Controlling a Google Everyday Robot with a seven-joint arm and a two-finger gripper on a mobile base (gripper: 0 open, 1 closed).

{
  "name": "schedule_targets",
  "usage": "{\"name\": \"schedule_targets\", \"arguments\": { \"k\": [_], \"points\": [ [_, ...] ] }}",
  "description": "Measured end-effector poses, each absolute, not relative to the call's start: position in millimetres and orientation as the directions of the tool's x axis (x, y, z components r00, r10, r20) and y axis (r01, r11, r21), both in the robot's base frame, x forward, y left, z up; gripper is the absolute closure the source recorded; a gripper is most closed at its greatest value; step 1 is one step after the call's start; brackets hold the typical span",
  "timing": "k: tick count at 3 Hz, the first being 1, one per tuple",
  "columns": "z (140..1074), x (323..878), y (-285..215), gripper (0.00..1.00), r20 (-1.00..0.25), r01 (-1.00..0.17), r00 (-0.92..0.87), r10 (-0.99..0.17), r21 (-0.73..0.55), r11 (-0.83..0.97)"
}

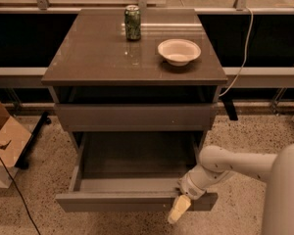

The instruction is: Open middle drawer

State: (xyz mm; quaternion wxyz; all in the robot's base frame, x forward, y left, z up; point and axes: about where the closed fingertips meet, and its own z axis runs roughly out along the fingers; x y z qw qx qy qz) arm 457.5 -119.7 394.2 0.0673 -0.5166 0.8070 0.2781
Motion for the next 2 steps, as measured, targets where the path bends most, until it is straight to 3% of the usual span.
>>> {"name": "schedule_targets", "arguments": {
  "k": [1,2],
  "points": [
    [395.6,421.6,-114.4,0.00,-0.380,-0.827,-0.522,-0.764,0.444,0.344],
    [395.6,421.6,-114.4,0.00,-0.380,-0.827,-0.522,-0.764,0.444,0.344]
  ]
}}
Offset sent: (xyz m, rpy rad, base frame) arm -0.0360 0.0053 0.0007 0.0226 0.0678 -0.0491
